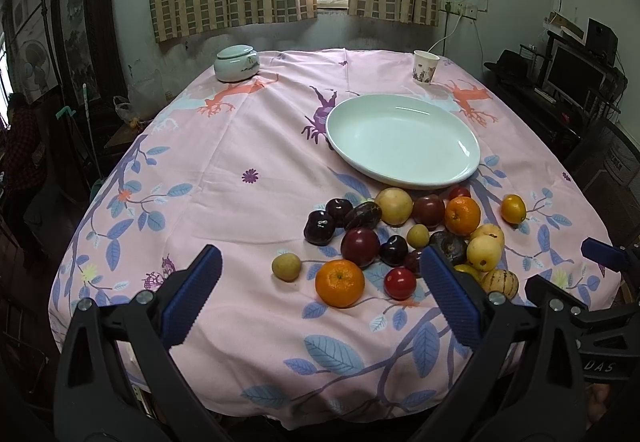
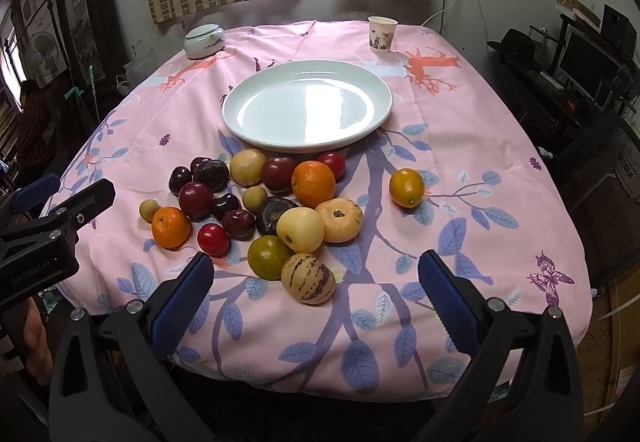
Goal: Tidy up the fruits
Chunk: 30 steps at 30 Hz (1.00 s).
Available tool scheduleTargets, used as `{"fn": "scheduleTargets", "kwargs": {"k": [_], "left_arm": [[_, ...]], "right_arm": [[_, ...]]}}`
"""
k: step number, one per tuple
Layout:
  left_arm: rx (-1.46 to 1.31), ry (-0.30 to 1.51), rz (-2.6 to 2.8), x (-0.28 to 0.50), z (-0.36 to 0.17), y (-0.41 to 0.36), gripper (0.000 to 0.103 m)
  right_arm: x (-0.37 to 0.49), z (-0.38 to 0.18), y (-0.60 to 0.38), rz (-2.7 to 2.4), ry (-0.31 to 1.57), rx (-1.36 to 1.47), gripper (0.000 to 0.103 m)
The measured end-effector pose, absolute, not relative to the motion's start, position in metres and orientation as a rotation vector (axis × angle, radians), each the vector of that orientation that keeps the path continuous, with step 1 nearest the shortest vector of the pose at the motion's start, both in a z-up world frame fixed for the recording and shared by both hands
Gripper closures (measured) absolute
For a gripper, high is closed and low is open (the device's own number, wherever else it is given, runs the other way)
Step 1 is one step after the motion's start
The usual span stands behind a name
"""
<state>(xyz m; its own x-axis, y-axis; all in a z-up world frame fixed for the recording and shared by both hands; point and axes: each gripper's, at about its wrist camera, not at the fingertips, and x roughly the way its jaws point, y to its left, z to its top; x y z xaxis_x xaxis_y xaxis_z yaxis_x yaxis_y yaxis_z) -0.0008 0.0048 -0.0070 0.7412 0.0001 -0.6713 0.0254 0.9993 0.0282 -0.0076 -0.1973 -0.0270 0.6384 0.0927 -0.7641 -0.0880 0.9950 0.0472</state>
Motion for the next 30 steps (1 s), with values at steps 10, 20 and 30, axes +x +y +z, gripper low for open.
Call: {"fn": "scheduleTargets", "kwargs": {"k": [10, 20, 30], "left_arm": [[0.037, 0.740, -0.014, 0.0000, -0.0104, 0.0035, 0.002], [0.034, 0.742, -0.016, 0.0009, -0.0111, 0.0038, 0.002], [0.033, 0.743, -0.017, 0.0012, -0.0116, 0.0042, 0.002]], "right_arm": [[-0.0024, -0.0294, -0.1973, 0.106, 0.880, 0.005, 0.001], [-0.0009, -0.0303, -0.1949, 0.111, 0.889, 0.002, 0.001], [-0.0013, -0.0302, -0.1946, 0.115, 0.888, 0.005, 0.001]]}}
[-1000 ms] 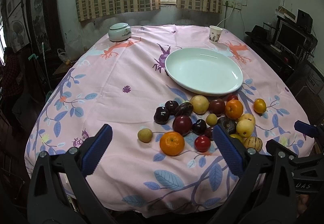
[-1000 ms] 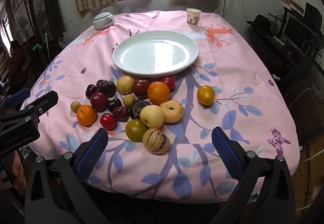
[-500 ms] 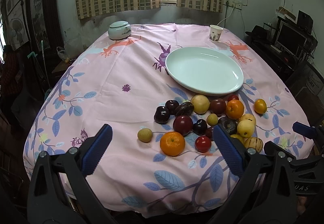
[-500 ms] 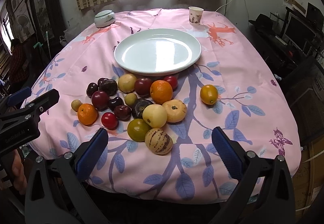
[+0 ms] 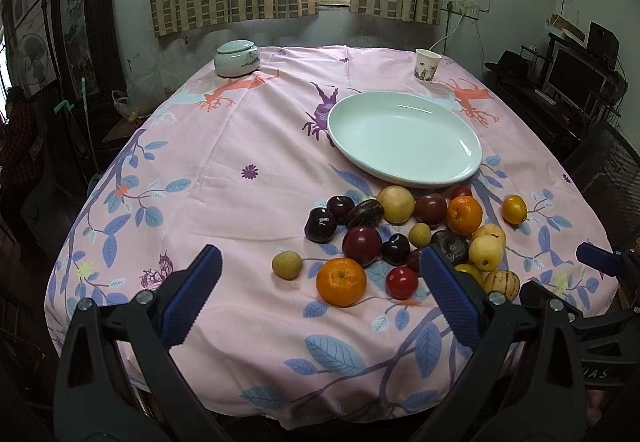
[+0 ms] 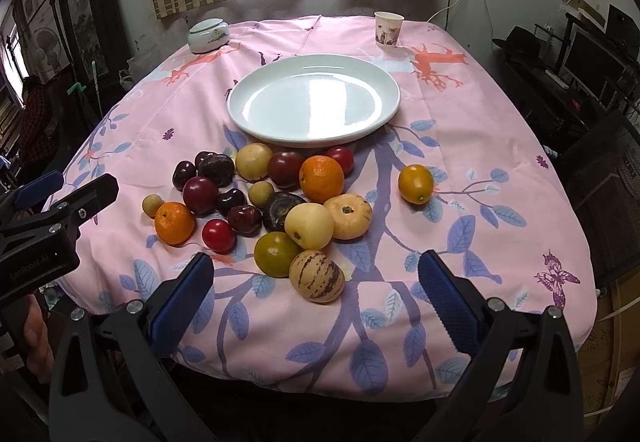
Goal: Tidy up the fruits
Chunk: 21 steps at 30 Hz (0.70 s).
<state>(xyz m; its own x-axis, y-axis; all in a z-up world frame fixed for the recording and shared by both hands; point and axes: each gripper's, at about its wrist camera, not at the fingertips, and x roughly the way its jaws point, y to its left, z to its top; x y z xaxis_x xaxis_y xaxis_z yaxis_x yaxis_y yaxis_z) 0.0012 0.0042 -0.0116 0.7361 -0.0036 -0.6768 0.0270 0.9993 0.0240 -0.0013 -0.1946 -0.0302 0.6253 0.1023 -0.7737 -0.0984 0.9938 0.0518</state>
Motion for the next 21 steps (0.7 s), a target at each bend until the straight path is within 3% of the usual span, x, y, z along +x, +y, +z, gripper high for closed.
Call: {"fn": "scheduleTargets", "kwargs": {"k": [21], "left_arm": [[0.044, 0.768, 0.013, -0.001, -0.023, 0.006, 0.002]], "right_arm": [[-0.013, -0.029, -0.197, 0.189, 0.856, -0.009, 0.001]]}}
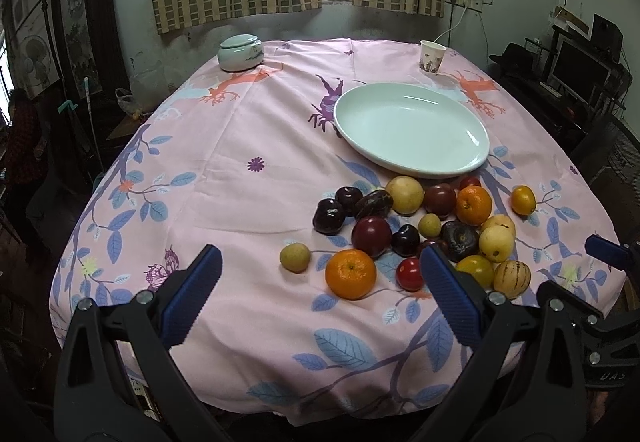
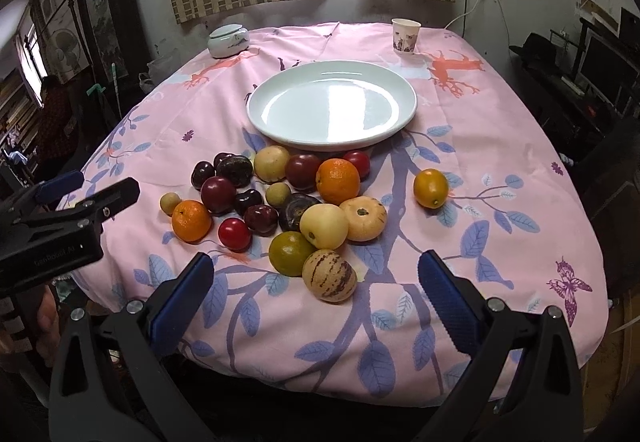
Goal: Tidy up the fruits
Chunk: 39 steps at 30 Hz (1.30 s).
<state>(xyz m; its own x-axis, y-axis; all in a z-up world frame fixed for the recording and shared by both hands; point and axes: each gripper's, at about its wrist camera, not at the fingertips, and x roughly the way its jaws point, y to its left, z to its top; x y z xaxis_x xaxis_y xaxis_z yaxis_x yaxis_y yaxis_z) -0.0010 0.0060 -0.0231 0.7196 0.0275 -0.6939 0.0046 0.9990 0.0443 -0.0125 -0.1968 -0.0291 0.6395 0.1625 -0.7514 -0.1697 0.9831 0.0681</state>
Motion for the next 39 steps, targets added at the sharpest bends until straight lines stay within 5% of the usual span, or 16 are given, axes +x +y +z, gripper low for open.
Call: {"fn": "scheduleTargets", "kwargs": {"k": [9, 14, 18, 39], "left_arm": [[0.018, 0.826, 0.063, -0.002, -0.051, 0.044, 0.002], [-0.001, 0.865, 0.071, 0.004, -0.063, 0.055, 0.002], [-0.011, 0.889, 0.048, 0.009, -0.070, 0.056, 0.002], [0.027, 0.984, -0.101, 0.051, -0.112, 0.005, 0.003]], "right_arm": [[-0.018, -0.069, -0.215, 0.229, 0.926, -0.024, 0.001], [-0.001, -0.075, -0.205, 0.236, 0.902, -0.046, 0.025], [0.020, -0.094, -0.206, 0.275, 0.956, 0.007, 0.064], [0.009, -0.084, -0.233, 0.312, 0.957, 0.142, 0.064]]}}
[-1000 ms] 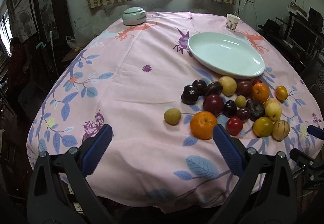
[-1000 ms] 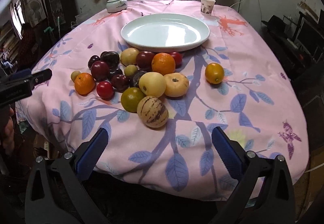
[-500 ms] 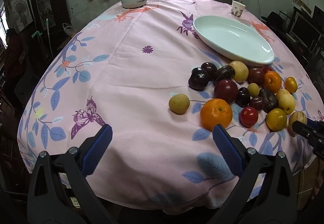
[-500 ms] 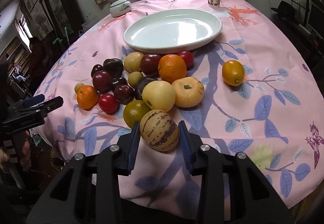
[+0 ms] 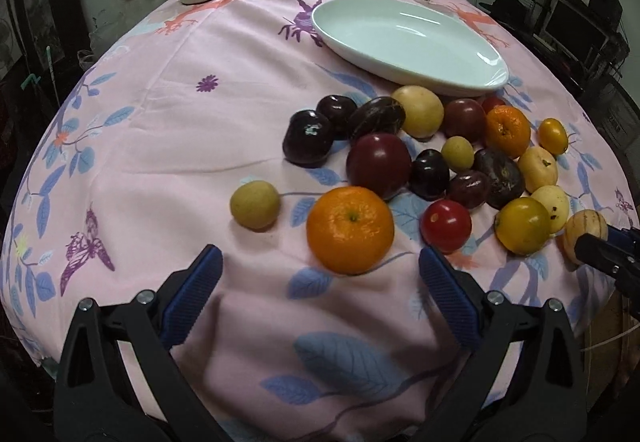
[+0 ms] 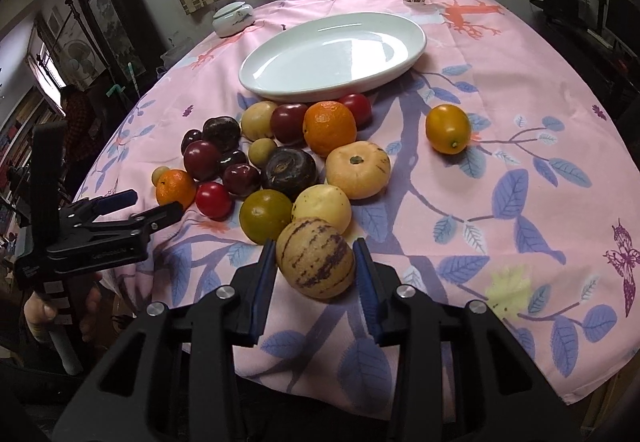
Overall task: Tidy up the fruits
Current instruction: 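Grasp the striped pepino melon with the right tool while the left tool grasps a mandarin, then carry both fruits over the white plate and open both tools to release them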
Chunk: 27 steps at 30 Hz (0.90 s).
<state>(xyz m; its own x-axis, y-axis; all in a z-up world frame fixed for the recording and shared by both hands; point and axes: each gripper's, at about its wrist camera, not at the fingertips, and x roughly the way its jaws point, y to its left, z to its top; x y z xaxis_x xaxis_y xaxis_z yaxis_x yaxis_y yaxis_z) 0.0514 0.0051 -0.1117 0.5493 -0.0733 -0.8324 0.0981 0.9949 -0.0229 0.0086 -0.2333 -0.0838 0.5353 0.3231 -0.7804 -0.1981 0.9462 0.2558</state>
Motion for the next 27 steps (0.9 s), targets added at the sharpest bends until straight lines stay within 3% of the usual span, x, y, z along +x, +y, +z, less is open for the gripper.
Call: {"fn": "scheduleTargets", "kwargs": {"k": [4, 6, 7, 8, 20, 27], "left_arm": [[0.023, 0.959, -0.074, 0.063, -0.124, 0.003, 0.010], [0.020, 0.938, -0.067, 0.063, -0.121, 0.004, 0.026], [0.009, 0.929, -0.088, 0.062, -0.118, 0.005, 0.046], [0.001, 0.930, -0.107, 0.062, -0.116, 0.004, 0.059], [-0.022, 0.876, -0.150, 0.046, -0.074, 0.010, 0.059], [0.004, 0.838, -0.192, 0.078, -0.044, 0.002, 0.059]], "right_arm": [[0.006, -0.082, -0.238, 0.306, 0.953, 0.145, 0.063], [0.006, -0.081, -0.239, 0.304, 0.954, 0.149, 0.063], [0.006, -0.081, -0.239, 0.304, 0.956, 0.150, 0.063], [0.007, -0.082, -0.239, 0.306, 0.960, 0.152, 0.063], [0.017, -0.075, -0.231, 0.337, 0.924, 0.149, 0.063], [0.053, -0.049, -0.220, 0.360, 0.878, 0.082, 0.064]]}}
